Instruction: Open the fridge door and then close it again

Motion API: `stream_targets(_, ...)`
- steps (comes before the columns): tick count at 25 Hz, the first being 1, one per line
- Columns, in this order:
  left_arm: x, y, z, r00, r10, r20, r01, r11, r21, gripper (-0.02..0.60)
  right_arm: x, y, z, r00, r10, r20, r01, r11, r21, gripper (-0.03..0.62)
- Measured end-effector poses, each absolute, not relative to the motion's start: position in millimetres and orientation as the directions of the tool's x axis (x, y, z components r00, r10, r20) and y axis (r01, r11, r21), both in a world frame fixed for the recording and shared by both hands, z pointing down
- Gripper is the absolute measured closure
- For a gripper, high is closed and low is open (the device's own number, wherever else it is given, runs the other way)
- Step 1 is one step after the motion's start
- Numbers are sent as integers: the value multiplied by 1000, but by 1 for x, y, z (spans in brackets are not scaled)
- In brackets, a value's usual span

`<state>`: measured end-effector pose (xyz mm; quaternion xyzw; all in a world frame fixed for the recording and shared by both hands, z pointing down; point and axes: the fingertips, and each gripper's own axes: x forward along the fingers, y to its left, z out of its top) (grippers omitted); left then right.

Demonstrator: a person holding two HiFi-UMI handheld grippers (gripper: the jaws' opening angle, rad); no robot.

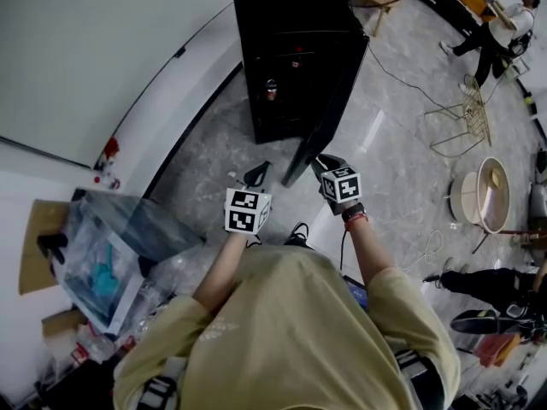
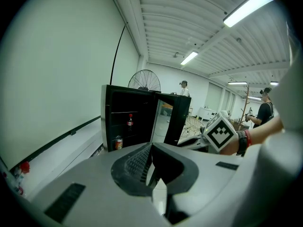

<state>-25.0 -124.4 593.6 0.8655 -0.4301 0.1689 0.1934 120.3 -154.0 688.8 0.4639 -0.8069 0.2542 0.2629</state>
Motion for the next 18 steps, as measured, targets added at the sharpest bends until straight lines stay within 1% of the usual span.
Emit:
stream_targets(8, -54, -132, 598, 568, -681, 461, -813, -550, 189, 563, 95, -172, 690, -419, -637, 648, -898, 398, -189, 489)
stream_targets(18, -104, -138, 607, 551, -696, 460, -827, -527, 194, 563, 62, -201, 691, -378, -673, 635, -925, 303, -230, 488)
